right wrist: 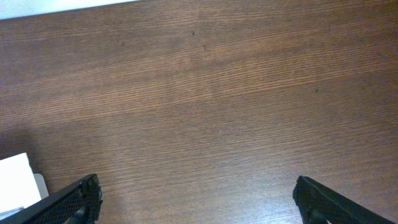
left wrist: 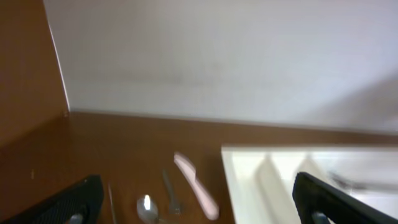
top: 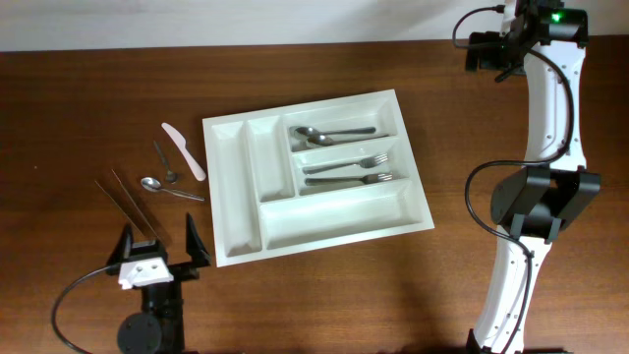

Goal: Pack container
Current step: 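Move the left gripper over the long steel tongs left of the tray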

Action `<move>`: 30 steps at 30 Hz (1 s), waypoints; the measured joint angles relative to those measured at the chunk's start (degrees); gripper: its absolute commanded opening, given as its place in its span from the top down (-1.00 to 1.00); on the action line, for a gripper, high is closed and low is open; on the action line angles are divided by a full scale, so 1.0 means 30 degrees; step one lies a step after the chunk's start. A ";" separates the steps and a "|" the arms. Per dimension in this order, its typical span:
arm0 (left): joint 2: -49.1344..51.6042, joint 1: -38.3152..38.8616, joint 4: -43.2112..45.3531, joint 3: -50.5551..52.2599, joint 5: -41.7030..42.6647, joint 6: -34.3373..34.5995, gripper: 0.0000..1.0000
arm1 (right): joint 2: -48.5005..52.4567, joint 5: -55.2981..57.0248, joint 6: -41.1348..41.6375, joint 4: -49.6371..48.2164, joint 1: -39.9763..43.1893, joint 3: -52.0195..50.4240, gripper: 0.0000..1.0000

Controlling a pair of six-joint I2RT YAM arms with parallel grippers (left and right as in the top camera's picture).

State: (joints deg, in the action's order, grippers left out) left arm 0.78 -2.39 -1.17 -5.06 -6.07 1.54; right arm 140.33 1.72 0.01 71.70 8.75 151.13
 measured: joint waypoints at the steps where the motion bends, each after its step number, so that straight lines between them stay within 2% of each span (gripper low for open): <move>1: 0.0029 0.0000 -0.0029 -0.0197 -0.0080 0.0007 -0.98 | 0.0000 0.0000 0.0007 0.0000 0.0000 0.0000 -0.98; 7: 0.2805 -0.0015 -0.3585 -0.3759 -0.1093 0.0058 -0.98 | 0.0000 0.0000 0.0007 0.0000 0.0000 0.0000 -0.97; 13: 0.9267 -0.0240 -0.7439 -1.0171 -0.1443 0.0372 -0.98 | 0.0000 0.0007 0.0007 0.0007 0.0000 0.0000 -0.98; 16: 1.2881 -0.0357 -0.9122 -1.3726 -0.0525 0.0444 -0.98 | 0.0000 0.0007 0.0015 0.0000 0.0000 0.0000 -0.98; 21: 1.7609 -0.0393 -1.0856 -1.8200 0.4350 0.0503 -0.98 | 0.0000 0.0007 0.0015 -0.0007 0.0000 0.0000 -0.97; 29: 2.0181 -0.0386 -1.1606 -1.8819 1.2845 0.0510 -0.99 | 0.0000 0.0007 0.0000 0.0000 0.0000 0.0000 -0.98; 30: 2.0400 -0.0386 -1.1621 -1.8819 1.3551 0.0510 -0.83 | 0.0000 0.0007 0.0000 0.0000 0.0000 0.0000 -0.98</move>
State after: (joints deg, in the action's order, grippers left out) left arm 61.98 -3.55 -36.03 -61.52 34.59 3.07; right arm 140.33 1.74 0.01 71.70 8.75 151.13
